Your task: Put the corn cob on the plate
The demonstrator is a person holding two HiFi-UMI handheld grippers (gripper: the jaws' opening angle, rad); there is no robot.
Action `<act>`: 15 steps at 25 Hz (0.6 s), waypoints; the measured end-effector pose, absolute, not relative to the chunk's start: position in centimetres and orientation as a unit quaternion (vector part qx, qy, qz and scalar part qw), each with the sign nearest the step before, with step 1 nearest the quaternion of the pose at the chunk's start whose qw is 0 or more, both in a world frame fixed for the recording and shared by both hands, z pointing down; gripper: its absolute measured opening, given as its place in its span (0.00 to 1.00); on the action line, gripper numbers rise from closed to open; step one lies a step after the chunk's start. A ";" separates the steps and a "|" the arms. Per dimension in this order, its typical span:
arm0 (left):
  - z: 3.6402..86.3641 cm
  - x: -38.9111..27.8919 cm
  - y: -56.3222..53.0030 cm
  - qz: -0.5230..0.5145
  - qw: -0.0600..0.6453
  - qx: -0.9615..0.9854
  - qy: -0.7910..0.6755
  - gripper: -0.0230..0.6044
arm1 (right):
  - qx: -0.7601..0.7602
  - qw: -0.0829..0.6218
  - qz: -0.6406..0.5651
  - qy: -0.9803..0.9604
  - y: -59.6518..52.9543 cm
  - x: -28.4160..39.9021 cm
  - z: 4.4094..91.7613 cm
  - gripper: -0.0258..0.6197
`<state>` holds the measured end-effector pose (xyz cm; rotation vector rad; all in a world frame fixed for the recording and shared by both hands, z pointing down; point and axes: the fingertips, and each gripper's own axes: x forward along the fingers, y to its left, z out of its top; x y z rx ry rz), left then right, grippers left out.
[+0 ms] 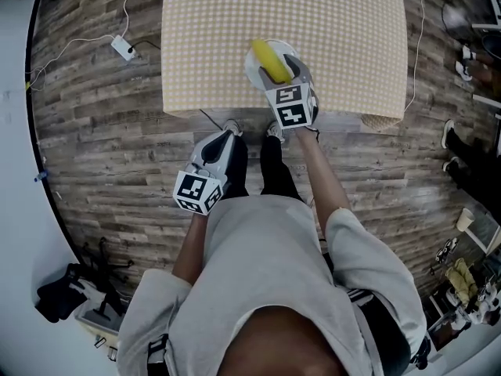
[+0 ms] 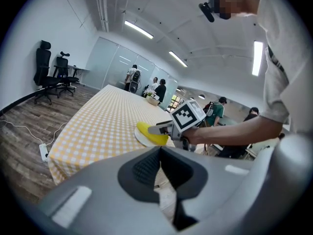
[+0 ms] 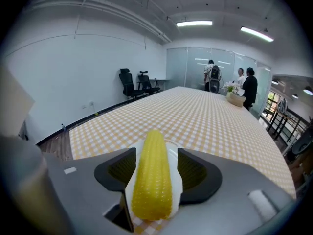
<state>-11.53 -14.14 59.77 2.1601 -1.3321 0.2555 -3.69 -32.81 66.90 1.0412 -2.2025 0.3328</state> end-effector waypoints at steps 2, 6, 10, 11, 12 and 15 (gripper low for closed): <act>59.2 -11.3 -14.1 0.095 0.286 0.812 -0.500 0.05 | 0.410 0.319 0.115 -0.847 -32.9 -3.5 65.7 0.39; 57.4 -10.9 -14.4 0.090 0.268 0.819 -0.499 0.05 | 0.423 0.299 0.102 -0.849 -32.6 -3.1 63.5 0.27; 55.6 -10.8 -15.1 0.084 0.242 0.828 -0.499 0.05 | 0.416 0.278 0.098 -0.860 -32.0 -3.6 61.5 0.15; 55.2 -10.8 -15.3 0.081 0.236 0.830 -0.499 0.05 | 0.413 0.273 0.095 -0.864 -31.7 -3.8 60.9 0.12; 54.7 -10.7 -15.5 0.079 0.230 0.832 -0.498 0.05 | 0.413 0.271 0.092 -0.865 -31.5 -3.9 60.2 0.10; 52.9 -10.1 -16.1 0.070 0.210 0.841 -0.494 0.05 | 0.413 0.263 0.085 -0.868 -30.7 -3.8 58.6 0.04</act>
